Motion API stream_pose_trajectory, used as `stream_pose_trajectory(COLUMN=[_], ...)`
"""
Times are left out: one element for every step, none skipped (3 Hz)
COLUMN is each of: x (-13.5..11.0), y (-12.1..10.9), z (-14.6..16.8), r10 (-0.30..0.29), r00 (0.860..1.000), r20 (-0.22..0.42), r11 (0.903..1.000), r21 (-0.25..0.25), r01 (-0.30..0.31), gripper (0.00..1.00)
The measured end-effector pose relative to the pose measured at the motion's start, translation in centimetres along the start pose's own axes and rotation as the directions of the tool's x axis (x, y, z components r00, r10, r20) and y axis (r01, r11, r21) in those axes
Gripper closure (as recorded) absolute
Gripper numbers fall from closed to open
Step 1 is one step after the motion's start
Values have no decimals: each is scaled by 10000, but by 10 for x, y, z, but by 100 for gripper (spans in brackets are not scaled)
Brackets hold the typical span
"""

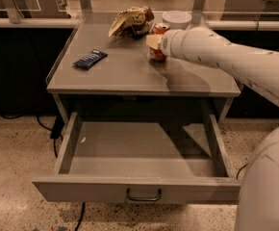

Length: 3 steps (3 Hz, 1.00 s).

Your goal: Place coke can into top drawer

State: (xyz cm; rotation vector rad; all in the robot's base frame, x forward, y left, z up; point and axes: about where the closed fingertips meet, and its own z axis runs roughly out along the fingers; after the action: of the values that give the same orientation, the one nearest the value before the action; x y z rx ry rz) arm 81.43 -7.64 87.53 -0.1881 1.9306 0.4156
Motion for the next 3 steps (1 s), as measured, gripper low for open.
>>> stream_pose_trajectory(x=[0, 0, -6], y=[0, 0, 0], z=[0, 0, -7], r10=[0, -1, -183], r00=[10000, 10000, 9998], r20=[0, 0, 4], r11=[10000, 10000, 9998], r21=[-1, -2, -7], r01=[0, 1, 183], gripper=[100, 100, 100])
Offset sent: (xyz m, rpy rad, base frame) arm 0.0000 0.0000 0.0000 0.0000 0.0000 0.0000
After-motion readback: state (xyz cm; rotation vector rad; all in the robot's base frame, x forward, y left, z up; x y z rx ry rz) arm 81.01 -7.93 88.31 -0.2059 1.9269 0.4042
